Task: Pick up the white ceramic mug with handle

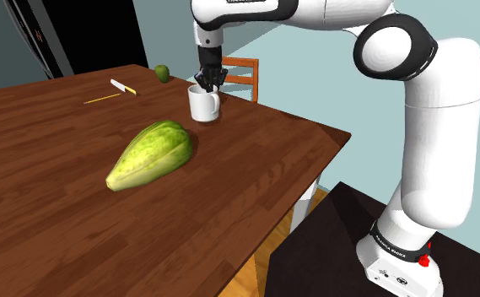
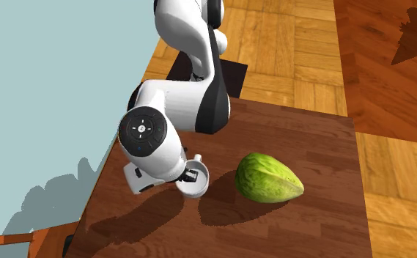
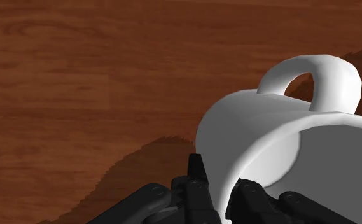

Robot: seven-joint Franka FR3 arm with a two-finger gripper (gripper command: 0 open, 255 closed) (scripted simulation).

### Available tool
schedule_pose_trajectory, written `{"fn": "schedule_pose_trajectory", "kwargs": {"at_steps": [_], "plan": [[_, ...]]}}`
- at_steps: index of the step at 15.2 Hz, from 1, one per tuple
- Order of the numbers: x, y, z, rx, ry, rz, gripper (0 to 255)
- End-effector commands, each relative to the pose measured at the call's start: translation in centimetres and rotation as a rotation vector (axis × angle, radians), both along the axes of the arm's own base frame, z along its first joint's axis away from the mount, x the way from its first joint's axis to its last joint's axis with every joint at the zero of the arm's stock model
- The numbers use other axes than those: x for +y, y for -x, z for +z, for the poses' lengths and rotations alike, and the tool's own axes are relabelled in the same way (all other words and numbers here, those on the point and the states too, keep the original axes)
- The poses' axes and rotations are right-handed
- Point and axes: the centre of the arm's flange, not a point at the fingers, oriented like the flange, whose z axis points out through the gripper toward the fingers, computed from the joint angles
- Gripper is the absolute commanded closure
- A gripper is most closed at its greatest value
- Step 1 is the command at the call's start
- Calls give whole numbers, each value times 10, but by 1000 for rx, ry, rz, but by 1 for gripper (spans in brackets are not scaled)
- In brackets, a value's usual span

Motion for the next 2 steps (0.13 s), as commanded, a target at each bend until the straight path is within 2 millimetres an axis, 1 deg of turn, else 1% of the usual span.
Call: {"fn": "schedule_pose_trajectory", "kwargs": {"at_steps": [1,2], "plan": [[0,1,6,0,0,0,255],[0,1,6,0,0,0,255]]}}
